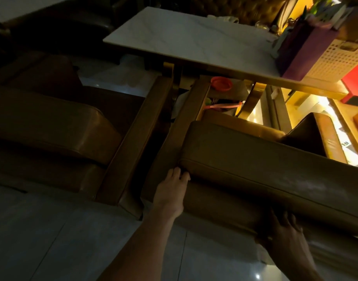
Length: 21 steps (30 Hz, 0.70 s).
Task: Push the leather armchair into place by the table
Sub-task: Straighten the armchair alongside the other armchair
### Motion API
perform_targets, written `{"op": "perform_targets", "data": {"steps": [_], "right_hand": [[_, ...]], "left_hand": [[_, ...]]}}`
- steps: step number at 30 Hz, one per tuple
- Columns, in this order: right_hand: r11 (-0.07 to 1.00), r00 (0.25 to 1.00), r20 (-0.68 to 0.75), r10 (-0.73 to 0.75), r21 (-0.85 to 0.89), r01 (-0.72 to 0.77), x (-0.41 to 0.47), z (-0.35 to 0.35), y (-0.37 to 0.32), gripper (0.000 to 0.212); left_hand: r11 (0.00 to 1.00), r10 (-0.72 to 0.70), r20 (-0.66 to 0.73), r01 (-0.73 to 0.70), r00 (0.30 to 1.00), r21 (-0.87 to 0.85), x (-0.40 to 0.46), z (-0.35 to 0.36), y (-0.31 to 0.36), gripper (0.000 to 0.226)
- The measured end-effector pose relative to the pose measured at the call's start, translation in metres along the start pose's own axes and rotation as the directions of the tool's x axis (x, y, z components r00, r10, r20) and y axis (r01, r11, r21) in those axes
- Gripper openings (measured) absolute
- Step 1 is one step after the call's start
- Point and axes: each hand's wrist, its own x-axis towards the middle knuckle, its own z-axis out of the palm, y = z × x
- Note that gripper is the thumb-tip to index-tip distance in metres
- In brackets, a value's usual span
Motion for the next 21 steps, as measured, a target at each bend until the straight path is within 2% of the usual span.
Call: {"op": "perform_targets", "data": {"steps": [10,13,21], "right_hand": [[0.999,0.998,0.044,-0.035,0.011,0.034,-0.05,0.015,0.021,0.112],[0.999,0.999,0.024,-0.031,0.026,0.031,-0.053,0.014,0.019,0.112],[0.999,0.996,0.085,0.021,0.045,-0.025,-0.04,0.013,0.02,0.122]], "left_hand": [[0.999,-0.02,0.018,0.019,1.0,0.032,-0.077,0.021,0.014,0.096],[0.999,-0.03,0.039,0.029,0.999,0.029,-0.083,0.021,0.014,0.099],[0.998,-0.008,0.096,0.001,0.995,0.066,-0.073,0.022,0.008,0.101]]}}
